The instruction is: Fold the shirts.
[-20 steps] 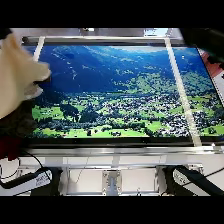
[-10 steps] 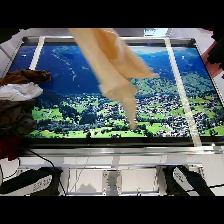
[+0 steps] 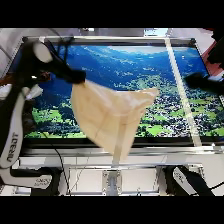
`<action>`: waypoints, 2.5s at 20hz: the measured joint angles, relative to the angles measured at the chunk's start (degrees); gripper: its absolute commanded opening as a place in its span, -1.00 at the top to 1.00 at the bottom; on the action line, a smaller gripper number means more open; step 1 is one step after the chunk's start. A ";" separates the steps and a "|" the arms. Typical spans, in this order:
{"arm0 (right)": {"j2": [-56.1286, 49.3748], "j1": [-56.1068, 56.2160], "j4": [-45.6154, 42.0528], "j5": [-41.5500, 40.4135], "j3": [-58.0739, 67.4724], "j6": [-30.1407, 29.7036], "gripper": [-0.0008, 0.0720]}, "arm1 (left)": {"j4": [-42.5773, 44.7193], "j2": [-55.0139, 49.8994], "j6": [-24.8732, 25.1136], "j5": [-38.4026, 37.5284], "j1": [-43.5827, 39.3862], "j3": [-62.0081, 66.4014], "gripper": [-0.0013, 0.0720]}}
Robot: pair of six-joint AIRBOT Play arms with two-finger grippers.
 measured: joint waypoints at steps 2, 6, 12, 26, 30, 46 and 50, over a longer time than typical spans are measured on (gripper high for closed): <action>-0.13 0.00 1.73 -0.33 -6.29 -0.81 -0.58 | 3.08 -3.10 -1.60 -0.17 -0.02 -3.15 0.67; -0.33 1.31 8.66 -2.01 -14.64 -3.48 -0.58 | 6.29 -6.29 -3.98 2.84 -0.02 -4.48 -0.94; -8.63 15.87 15.19 -13.73 -18.25 -6.88 -0.57 | -2.73 -7.32 -3.06 7.98 -0.07 2.86 -0.94; -25.11 20.06 9.88 -24.74 -8.94 -0.44 -0.52 | -9.64 -14.14 15.30 1.79 -16.96 4.96 -0.94; -24.37 13.53 4.24 -13.33 -5.88 0.81 -0.52 | -4.33 -17.86 19.47 1.38 -25.09 4.96 -0.94; -22.58 0.00 0.96 0.72 -4.52 1.09 -0.52 | -4.04 -22.45 18.32 12.61 -32.54 5.05 -0.94; -22.58 -0.09 0.96 0.87 -4.52 1.01 -0.52 | -3.78 -24.28 16.52 12.33 -32.63 5.11 -0.43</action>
